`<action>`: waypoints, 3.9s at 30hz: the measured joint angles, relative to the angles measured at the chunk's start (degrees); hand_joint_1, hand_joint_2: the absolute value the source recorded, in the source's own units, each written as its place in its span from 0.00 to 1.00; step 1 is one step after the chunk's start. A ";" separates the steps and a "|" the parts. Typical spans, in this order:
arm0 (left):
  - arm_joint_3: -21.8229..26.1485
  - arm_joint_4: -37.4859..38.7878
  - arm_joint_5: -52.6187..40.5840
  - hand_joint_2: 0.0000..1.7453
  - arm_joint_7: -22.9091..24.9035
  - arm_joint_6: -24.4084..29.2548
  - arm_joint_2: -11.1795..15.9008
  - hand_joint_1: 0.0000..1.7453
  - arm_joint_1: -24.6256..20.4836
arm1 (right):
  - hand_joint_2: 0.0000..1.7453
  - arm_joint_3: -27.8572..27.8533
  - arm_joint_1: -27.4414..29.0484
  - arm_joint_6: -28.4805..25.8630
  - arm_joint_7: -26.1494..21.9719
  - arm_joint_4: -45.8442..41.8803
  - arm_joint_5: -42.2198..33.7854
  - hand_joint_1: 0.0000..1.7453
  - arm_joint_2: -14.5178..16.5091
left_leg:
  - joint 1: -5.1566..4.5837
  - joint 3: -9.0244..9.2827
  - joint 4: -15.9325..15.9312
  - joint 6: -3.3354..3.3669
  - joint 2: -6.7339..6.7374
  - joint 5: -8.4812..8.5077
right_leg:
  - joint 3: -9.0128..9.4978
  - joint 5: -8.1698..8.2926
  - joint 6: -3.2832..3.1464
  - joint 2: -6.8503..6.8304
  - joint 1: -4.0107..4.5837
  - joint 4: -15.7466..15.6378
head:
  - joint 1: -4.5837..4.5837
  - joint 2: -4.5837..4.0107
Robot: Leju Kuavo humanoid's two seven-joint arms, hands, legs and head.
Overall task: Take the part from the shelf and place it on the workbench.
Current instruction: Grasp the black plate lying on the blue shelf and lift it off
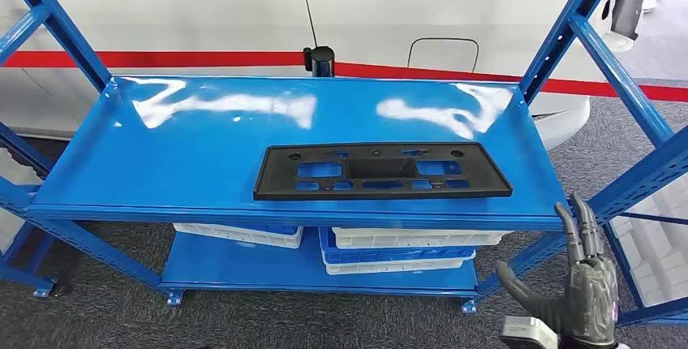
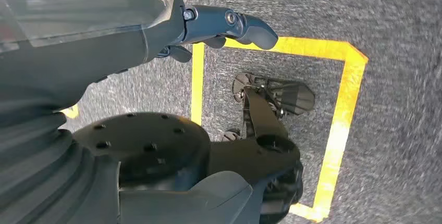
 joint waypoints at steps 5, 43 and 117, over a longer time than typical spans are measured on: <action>-0.76 0.00 -0.51 1.00 0.39 0.24 -0.35 0.00 -0.61 | 1.00 1.62 -2.58 -1.11 1.03 1.43 1.88 0.00 1.00 | 0.00 -0.05 0.00 0.06 -0.01 0.05 | 0.26 0.00 0.00 -0.04 0.00 0.01 | -0.02 0.00; -9.15 0.01 -9.86 1.00 9.55 -7.97 0.72 0.00 -6.11 | 1.00 5.14 -15.40 1.63 13.70 16.81 19.72 0.00 11.37 | 0.01 0.05 -0.01 0.11 0.15 0.16 | 0.50 0.10 0.08 0.12 0.02 0.05 | -0.01 0.00; -18.61 0.02 -19.29 1.00 0.23 -1.26 -0.80 0.00 -10.08 | 1.00 7.80 -27.10 4.12 20.88 37.50 27.95 0.00 22.92 | -0.01 -0.10 0.01 0.11 0.01 0.22 | 0.49 0.10 0.10 -0.03 0.00 0.07 | 0.00 0.00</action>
